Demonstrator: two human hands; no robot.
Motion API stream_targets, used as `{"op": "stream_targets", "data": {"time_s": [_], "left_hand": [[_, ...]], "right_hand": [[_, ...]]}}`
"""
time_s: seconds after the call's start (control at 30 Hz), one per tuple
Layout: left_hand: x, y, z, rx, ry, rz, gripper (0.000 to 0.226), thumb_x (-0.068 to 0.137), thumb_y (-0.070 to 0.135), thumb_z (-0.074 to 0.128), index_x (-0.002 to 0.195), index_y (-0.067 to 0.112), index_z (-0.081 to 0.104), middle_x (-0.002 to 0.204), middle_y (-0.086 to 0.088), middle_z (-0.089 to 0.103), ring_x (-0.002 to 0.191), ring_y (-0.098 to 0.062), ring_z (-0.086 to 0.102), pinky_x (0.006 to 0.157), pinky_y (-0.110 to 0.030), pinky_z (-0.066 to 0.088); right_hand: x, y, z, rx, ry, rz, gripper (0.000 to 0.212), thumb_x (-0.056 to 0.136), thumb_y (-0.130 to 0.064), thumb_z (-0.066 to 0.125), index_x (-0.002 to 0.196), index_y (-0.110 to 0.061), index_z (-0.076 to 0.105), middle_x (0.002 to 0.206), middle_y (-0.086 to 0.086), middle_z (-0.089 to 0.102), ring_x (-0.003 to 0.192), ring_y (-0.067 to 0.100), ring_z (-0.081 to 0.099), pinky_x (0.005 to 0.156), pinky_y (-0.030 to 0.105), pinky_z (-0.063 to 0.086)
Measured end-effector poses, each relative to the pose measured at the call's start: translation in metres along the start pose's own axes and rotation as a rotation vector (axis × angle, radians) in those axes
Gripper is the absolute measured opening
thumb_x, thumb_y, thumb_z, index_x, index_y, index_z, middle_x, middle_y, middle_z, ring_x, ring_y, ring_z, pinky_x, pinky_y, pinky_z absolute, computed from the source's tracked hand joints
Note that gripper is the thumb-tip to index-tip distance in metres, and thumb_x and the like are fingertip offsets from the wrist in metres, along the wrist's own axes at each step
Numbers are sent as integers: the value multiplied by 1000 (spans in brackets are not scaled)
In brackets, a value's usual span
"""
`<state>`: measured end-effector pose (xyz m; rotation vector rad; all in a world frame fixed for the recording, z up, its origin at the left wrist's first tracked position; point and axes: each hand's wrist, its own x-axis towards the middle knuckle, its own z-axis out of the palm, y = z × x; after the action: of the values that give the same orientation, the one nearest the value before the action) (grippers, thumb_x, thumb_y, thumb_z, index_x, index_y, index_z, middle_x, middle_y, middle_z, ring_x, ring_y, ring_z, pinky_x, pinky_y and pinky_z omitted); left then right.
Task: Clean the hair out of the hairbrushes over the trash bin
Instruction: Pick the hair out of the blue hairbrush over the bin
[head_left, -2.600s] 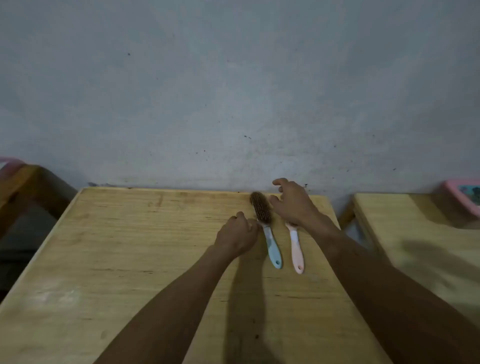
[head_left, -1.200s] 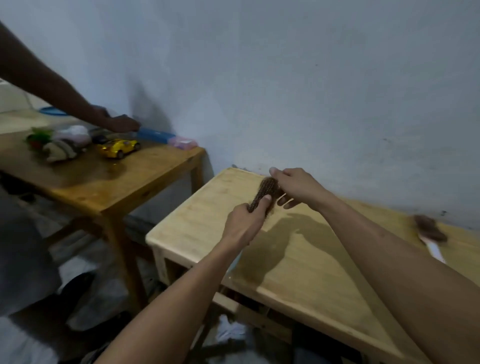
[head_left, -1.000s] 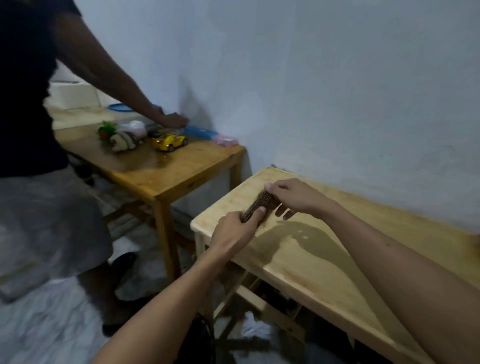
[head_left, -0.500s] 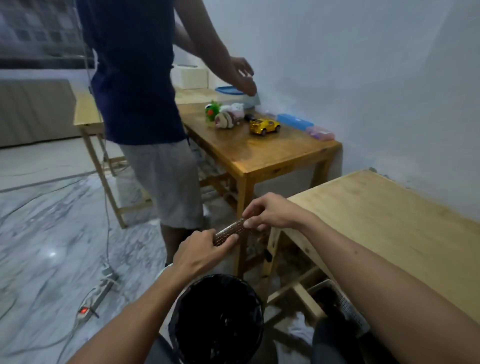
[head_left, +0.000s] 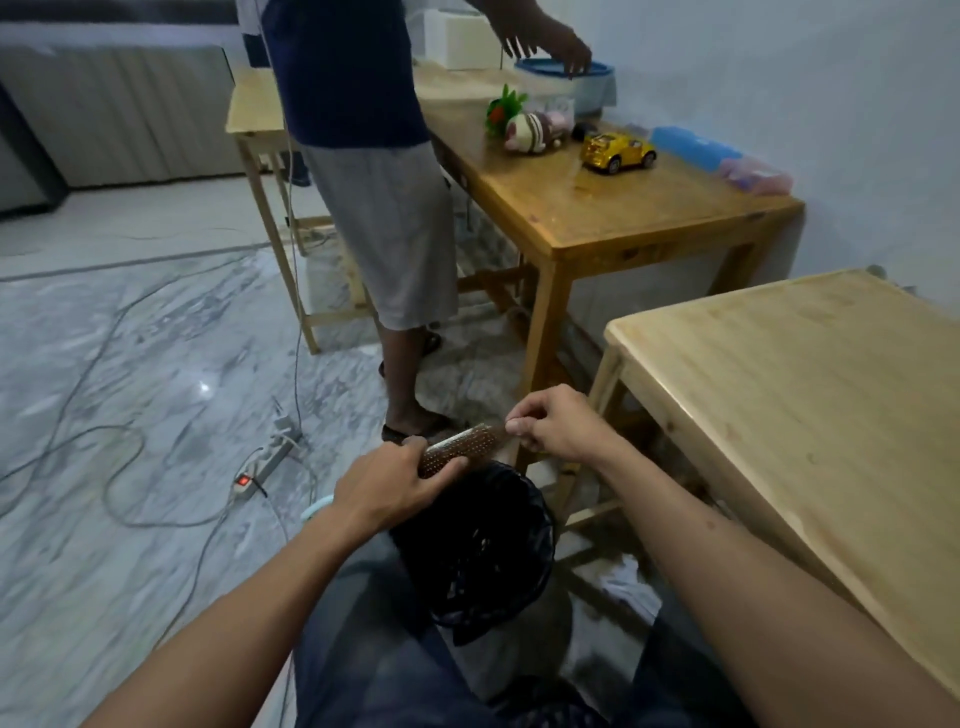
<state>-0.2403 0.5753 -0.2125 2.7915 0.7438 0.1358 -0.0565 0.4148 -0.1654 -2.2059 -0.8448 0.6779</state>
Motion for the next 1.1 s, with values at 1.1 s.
{"op": "stream_targets", "data": {"time_s": [1.1], "left_hand": [[25,-80,34,-80,-117,-14,78,85,86,31,67,13,55,58,-7,59,54,-23,57,56,-40,45]], "right_hand": [[-29,56,12,302,174,321,9,95,-16,72,100,-10,77,90,5,75,74,7,67,61,15,51]]}}
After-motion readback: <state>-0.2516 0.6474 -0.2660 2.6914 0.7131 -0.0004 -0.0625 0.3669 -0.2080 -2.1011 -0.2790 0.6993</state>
